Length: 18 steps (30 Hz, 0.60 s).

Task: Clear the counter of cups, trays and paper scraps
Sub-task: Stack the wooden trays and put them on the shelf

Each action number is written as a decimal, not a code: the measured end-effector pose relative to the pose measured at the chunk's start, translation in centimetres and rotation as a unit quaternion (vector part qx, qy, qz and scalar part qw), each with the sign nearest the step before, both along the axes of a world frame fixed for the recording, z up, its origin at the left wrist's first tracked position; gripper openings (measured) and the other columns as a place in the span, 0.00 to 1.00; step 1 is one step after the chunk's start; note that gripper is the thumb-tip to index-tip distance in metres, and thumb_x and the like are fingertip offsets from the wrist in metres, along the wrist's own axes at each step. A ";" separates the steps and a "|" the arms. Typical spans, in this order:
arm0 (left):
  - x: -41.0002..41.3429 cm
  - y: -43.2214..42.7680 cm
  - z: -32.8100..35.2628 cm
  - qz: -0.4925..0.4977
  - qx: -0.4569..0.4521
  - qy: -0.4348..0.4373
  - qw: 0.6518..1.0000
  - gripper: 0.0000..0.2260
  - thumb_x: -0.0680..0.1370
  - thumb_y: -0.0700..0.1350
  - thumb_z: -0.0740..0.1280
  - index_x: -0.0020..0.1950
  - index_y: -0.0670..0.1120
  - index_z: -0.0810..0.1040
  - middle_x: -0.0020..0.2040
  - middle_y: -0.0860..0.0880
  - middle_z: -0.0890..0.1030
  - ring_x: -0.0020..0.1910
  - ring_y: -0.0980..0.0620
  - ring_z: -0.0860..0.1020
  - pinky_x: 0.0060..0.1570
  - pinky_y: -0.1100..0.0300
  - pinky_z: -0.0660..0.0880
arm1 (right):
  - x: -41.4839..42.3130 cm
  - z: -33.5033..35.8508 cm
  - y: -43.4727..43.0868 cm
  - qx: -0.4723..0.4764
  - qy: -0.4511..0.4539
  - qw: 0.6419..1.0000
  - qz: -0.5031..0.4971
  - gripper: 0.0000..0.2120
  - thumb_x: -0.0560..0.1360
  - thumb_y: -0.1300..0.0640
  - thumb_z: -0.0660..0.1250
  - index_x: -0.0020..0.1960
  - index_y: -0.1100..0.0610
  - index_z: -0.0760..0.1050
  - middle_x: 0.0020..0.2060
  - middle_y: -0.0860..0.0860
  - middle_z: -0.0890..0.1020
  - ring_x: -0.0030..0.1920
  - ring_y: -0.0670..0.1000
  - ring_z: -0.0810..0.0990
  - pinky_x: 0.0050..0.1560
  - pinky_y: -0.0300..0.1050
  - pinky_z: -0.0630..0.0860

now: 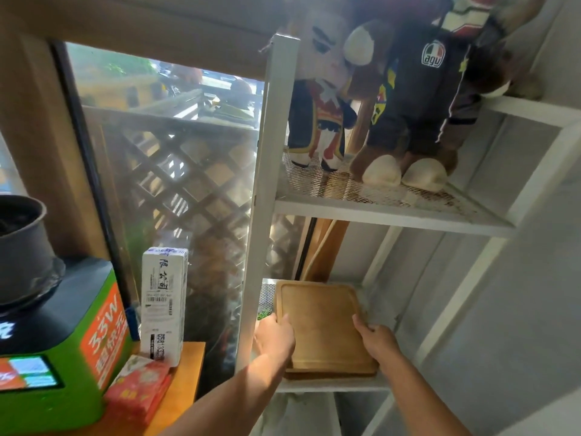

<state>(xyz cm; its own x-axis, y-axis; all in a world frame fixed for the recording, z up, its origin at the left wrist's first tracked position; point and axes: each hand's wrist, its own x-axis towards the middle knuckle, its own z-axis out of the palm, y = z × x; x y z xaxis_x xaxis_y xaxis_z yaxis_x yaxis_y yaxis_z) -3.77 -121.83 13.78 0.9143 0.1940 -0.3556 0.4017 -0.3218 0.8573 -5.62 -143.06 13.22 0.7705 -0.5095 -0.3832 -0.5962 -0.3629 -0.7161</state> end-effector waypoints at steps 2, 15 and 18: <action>-0.3 -0.1 0.0 0.007 0.032 0.006 0.999 0.15 0.83 0.49 0.59 0.56 0.42 0.82 0.55 0.43 0.82 0.56 0.44 0.78 0.64 0.52 0.72 | -0.2 0.1 0.2 -0.010 -0.002 1.000 0.001 0.28 0.78 0.37 0.63 0.62 0.61 0.79 0.41 0.49 0.79 0.41 0.50 0.77 0.47 0.47 0.73; -6.3 0.9 2.0 -0.123 0.133 -0.005 0.983 0.16 0.81 0.42 0.56 0.65 0.37 0.74 0.61 0.37 0.75 0.58 0.39 0.73 0.56 0.50 0.72 | -6.7 1.8 5.5 -0.480 -0.003 0.872 0.092 0.19 0.80 0.40 0.56 0.56 0.54 0.75 0.54 0.54 0.79 0.50 0.53 0.77 0.41 0.44 0.71; -9.0 2.8 2.9 -0.249 0.189 -0.062 0.948 0.20 0.79 0.48 0.63 0.68 0.40 0.69 0.65 0.40 0.72 0.62 0.40 0.75 0.61 0.48 0.76 | -8.1 3.1 9.1 -0.495 -0.058 0.859 0.116 0.12 0.80 0.45 0.57 0.42 0.50 0.70 0.44 0.52 0.81 0.36 0.49 0.70 0.32 0.42 0.61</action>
<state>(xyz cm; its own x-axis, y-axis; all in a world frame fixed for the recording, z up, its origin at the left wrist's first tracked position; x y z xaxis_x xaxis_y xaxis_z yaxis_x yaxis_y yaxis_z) -12.74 -119.04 16.69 0.9563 -0.1801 -0.2303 0.0232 -0.7386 0.6737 -13.74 -133.99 16.29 0.8991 -0.3684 0.2363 -0.3703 -0.9281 -0.0380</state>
